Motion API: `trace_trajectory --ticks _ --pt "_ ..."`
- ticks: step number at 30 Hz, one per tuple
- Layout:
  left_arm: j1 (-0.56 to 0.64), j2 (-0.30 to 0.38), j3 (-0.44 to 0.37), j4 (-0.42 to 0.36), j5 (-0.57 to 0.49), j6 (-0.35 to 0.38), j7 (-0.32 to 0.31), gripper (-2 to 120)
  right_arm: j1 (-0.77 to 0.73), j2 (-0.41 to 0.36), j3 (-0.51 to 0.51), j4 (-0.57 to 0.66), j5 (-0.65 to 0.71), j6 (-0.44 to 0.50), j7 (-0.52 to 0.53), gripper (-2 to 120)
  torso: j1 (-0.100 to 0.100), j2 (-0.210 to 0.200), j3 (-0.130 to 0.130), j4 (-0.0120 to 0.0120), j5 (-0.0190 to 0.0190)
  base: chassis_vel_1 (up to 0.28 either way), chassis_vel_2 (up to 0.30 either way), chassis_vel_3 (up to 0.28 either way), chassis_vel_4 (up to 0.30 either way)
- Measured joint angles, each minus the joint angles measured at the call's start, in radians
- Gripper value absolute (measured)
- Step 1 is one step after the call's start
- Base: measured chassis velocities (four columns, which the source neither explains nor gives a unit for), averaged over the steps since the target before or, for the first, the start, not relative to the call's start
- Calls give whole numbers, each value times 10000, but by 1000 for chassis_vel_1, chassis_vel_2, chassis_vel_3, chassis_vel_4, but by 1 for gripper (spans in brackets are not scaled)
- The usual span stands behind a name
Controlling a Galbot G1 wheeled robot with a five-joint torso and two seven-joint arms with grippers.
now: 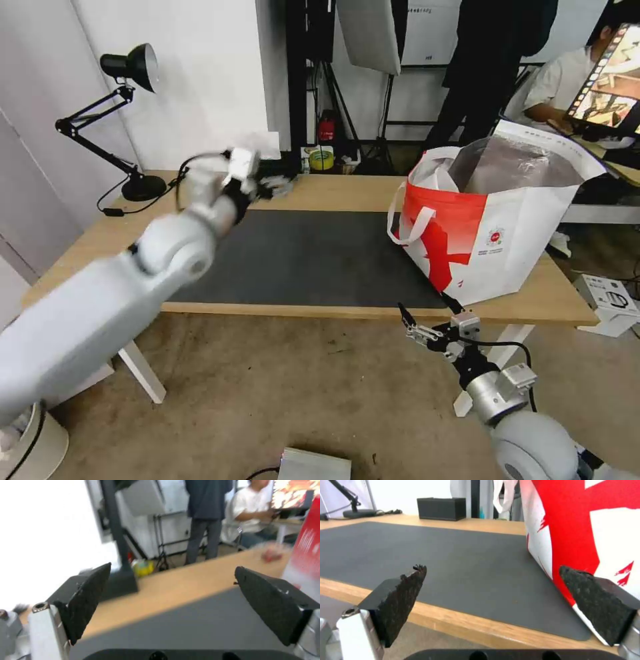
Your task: Pick up the trash from the table and place it into the takeout bag.
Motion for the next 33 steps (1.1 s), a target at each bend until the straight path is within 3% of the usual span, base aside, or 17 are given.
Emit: trace_trajectory --ticks 1,3,4,12,16,21,33 --pt "1016 178 -811 -309 261 -215 6 100 0 1 0 0 -1 1 1 100 -1 1 -1 0 6 0 0 0 0" --pt "1442 237 -1106 -441 371 -301 2 100 0 1 0 0 0 0 -1 100 -2 2 -3 2 15 0 0 0 0" --pt "2502 246 -1648 -682 746 -567 -94 100 0 0 0 0 0 0 1 100 -2 1 -1 5 6 0 0 0 0" --pt "3679 -125 -1920 -787 1719 -875 -484 100 0 1 0 0 0 0 0 100 0 0 0 -7 10 0 0 0 0" --pt "5064 -435 -2949 -874 2211 -1079 -660 100 0 1 0 0 -1 0 -1 100 0 0 -1 -2 10 0 0 0 0" --pt "6576 -915 -3878 -883 2649 -1427 -650 100 0 1 0 0 0 1 0 100 -1 0 0 -1 11 0 0 0 0" --pt "8177 -1673 -4686 -874 2972 -1924 -396 100 0 1 0 0 0 0 0 100 0 0 0 -2 11 0 0 0 0"
